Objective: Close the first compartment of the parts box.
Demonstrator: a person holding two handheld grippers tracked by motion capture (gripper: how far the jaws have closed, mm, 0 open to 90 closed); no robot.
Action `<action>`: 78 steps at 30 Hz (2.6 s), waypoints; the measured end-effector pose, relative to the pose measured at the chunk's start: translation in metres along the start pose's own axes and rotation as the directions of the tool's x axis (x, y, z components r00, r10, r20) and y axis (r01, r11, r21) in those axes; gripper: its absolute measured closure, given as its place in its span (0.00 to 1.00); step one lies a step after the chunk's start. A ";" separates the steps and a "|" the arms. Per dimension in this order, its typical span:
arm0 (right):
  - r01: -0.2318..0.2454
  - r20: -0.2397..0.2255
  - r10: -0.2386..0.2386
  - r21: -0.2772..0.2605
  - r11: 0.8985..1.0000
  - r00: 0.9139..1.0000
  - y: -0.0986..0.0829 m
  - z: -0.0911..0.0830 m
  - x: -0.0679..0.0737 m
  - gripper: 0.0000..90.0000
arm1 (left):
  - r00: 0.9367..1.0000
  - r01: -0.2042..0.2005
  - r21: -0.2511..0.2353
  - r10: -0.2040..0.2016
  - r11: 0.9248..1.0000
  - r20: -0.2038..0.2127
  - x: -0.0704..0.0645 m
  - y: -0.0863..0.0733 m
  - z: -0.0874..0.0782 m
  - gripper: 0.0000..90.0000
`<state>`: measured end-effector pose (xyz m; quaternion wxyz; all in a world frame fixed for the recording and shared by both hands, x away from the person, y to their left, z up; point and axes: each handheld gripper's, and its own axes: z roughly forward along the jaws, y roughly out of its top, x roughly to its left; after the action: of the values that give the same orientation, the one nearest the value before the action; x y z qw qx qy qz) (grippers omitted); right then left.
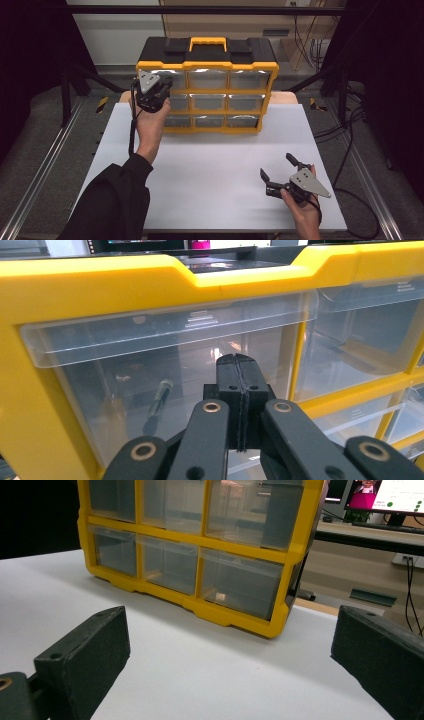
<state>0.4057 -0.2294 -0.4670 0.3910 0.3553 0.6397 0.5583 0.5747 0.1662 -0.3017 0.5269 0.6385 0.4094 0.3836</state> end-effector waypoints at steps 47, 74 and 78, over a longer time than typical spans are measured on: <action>-0.063 -0.020 0.063 -0.018 0.998 0.998 0.001 0.000 0.002 0.03 | 0.996 0.075 0.006 -0.075 0.997 0.053 -0.008 -0.002 0.004 1.00; -0.051 0.002 0.051 -0.007 0.999 0.999 0.000 -0.002 -0.003 0.03 | 0.992 0.016 -0.028 -0.013 0.999 0.128 -0.009 -0.003 -0.041 1.00; -0.053 0.003 0.053 -0.005 0.999 0.999 0.000 -0.002 -0.002 0.03 | 0.992 0.022 -0.033 -0.018 0.999 0.128 -0.004 -0.004 -0.050 1.00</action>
<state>0.4046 -0.2321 -0.4670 0.3780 0.3719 0.6280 0.5696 0.5266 0.1806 -0.2981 0.5666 0.6485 0.3747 0.3435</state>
